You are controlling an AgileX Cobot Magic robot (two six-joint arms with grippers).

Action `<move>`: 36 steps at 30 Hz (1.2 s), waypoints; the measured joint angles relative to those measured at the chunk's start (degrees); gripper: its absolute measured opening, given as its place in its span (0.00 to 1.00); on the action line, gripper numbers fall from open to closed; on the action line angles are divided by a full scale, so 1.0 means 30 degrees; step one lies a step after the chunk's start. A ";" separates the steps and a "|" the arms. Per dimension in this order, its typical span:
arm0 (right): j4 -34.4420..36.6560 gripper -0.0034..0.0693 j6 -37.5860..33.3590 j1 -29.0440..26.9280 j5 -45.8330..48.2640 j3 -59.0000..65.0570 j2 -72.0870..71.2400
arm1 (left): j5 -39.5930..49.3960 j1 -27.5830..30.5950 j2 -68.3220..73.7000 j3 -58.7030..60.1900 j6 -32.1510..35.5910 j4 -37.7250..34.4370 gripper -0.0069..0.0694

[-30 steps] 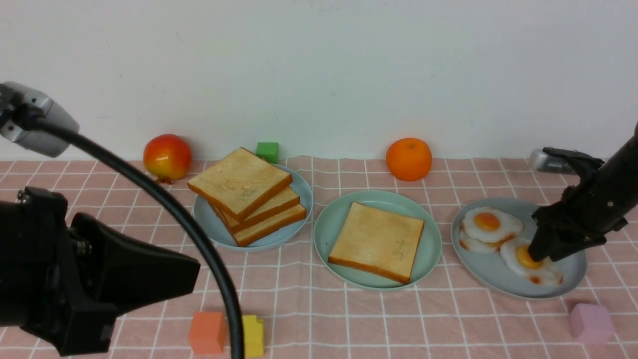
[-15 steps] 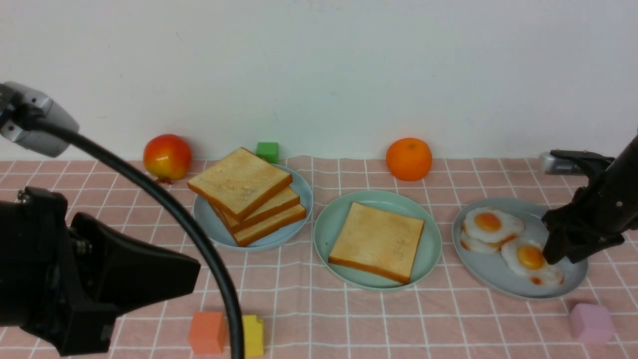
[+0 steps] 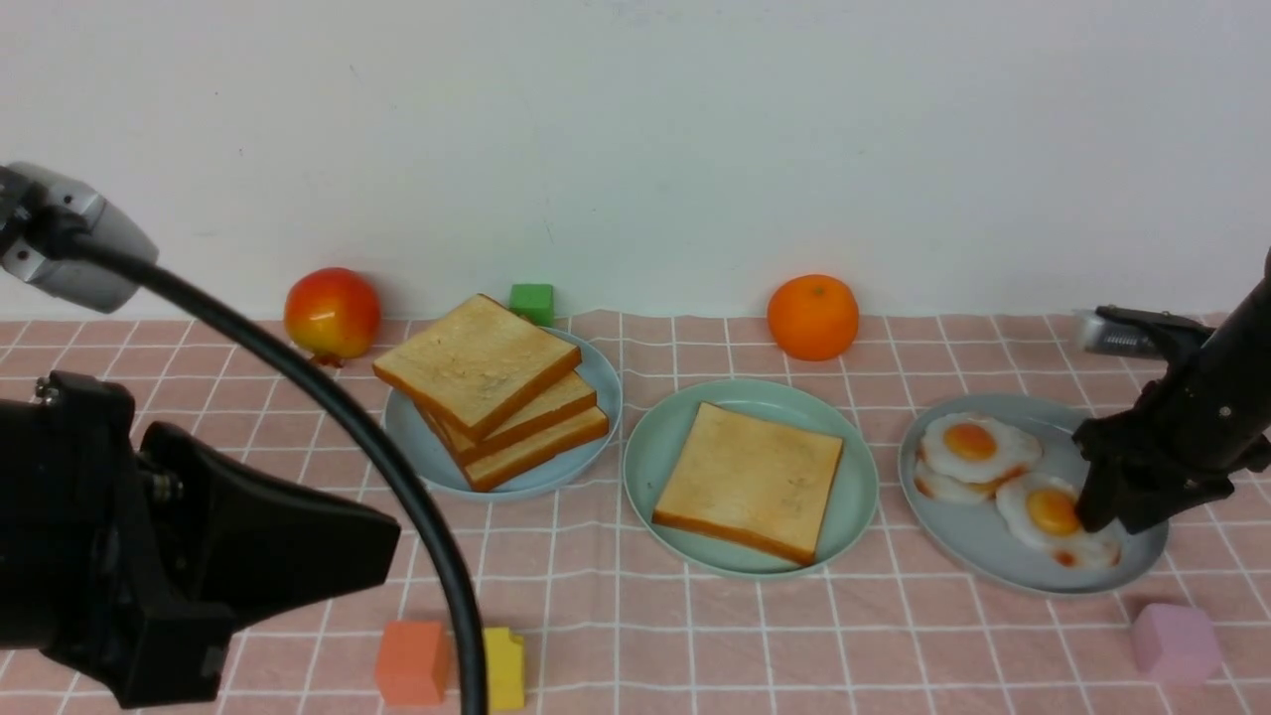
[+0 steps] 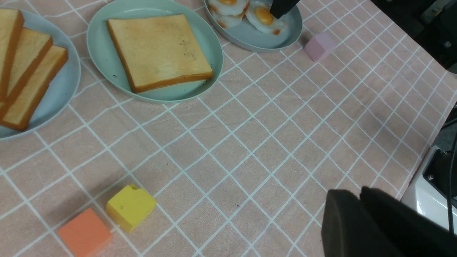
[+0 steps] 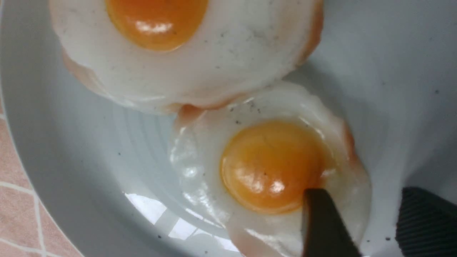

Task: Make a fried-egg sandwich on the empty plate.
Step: Use the right arm to grab a fried egg

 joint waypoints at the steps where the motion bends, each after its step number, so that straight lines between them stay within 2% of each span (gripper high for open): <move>1: 0.0260 0.43 -0.0040 0.0000 -0.0050 0.0001 0.0035 | 0.0000 0.0000 0.0000 0.0000 0.0000 0.0018 0.22; 2: 0.0260 0.43 -0.0065 0.0000 -0.0048 0.0001 0.0038 | 0.0000 0.0000 0.0000 0.0000 0.0000 0.0018 0.22; 7: 0.1161 0.09 -0.0804 0.0000 -0.0027 -0.0020 0.0175 | 0.0000 0.0000 0.0000 0.0000 0.0000 0.0018 0.23; 10: 0.1185 0.04 -0.0998 0.0000 0.0016 -0.0020 0.0157 | 0.0000 0.0000 0.0000 0.0000 0.0000 0.0018 0.23; 23: 0.1098 0.04 -0.1569 0.0000 -0.0063 0.0289 -0.2041 | 0.0000 0.0000 0.0000 0.0000 0.0000 0.0018 0.25; 28: 0.1321 0.05 -0.3803 0.0131 -0.0087 0.0303 -0.2246 | 0.0000 0.0000 0.0000 0.0000 0.0000 0.0018 0.25; 32: 0.1067 0.16 -0.7378 0.0996 -0.0794 0.0311 -0.2246 | 0.0000 0.0000 0.0000 0.0000 0.0000 0.0018 0.26; 33: 0.1032 0.17 -0.7378 0.1034 -0.0834 0.0311 -0.2246 | 0.0000 0.0000 0.0000 0.0000 0.0000 0.0018 0.26; 34: 0.0853 0.21 -0.8125 0.1195 -0.0995 0.0311 -0.2246 | 0.0000 0.0000 0.0000 0.0000 0.0000 0.0018 0.26; 36: 0.0435 0.36 -0.9796 0.1552 -0.1279 0.0311 -0.2160 | 0.0000 0.0000 0.0000 0.0000 0.0000 0.0018 0.26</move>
